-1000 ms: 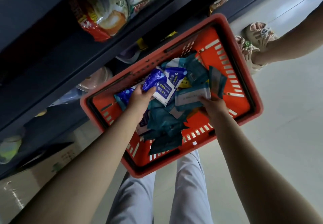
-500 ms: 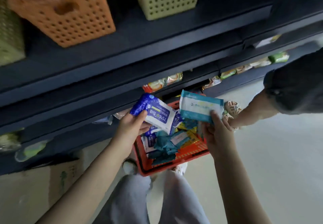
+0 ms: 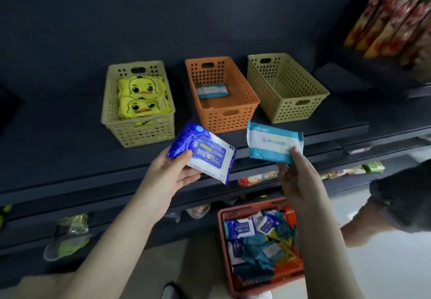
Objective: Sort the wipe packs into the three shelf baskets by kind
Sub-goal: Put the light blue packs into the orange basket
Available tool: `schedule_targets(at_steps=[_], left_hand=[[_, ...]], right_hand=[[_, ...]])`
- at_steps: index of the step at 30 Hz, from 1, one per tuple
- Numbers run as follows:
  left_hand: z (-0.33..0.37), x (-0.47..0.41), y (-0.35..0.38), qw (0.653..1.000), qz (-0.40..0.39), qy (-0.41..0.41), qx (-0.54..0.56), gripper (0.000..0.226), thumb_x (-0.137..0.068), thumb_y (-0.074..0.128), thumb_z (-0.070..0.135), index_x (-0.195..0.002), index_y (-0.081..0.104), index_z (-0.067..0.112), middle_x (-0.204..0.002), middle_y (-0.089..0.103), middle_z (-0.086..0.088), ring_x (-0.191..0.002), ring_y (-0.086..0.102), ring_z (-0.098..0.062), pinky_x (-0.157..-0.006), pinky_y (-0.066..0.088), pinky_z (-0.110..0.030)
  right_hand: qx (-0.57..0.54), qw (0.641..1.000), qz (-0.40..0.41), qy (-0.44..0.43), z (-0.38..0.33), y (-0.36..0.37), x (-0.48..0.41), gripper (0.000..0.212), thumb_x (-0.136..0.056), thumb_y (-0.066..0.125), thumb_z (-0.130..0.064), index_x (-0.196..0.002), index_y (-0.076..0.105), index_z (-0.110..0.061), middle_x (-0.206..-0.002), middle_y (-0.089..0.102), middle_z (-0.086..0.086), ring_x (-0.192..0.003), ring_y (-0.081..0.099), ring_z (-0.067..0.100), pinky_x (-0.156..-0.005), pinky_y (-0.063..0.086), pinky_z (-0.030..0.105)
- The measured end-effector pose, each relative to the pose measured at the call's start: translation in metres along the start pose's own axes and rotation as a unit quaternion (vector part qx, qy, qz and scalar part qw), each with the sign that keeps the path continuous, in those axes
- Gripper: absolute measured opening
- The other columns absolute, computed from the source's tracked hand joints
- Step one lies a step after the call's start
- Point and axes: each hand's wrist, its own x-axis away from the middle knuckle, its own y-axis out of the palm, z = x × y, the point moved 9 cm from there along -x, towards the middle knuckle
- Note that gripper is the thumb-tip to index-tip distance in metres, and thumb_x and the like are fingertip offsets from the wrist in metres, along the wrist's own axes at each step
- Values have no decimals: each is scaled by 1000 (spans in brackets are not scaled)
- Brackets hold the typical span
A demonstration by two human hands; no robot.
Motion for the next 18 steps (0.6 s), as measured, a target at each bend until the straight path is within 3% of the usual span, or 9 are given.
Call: schedule_targets(at_steps=[10, 13, 18], left_hand=[[80, -37, -57, 998, -22, 30, 44, 32, -97, 48, 4, -128, 50, 9, -116, 68, -15, -95, 70, -33, -95, 50, -44], [96, -60, -54, 999, -24, 33, 35, 33, -97, 50, 5, -129, 48, 12, -116, 69, -13, -94, 71, -30, -94, 51, -42], [121, -114, -42, 999, -31, 41, 15, 27, -95, 52, 3, -117, 55, 19, -104, 73, -5, -90, 72, -25, -93, 51, -42]], right_hand=[[-13, 998, -45, -32, 0, 109, -9, 20, -95, 58, -23, -106, 65, -8, -94, 73, 5, -71, 68, 5, -60, 53, 15], [-20, 997, -63, -38, -10, 130, -25, 19, -95, 57, -22, -105, 65, -7, -92, 75, 5, -76, 69, 7, -62, 54, 16], [6, 998, -66, -22, -27, 161, -83, 22, -95, 59, -20, -112, 64, -7, -110, 70, 12, -94, 68, 14, -69, 56, 18]])
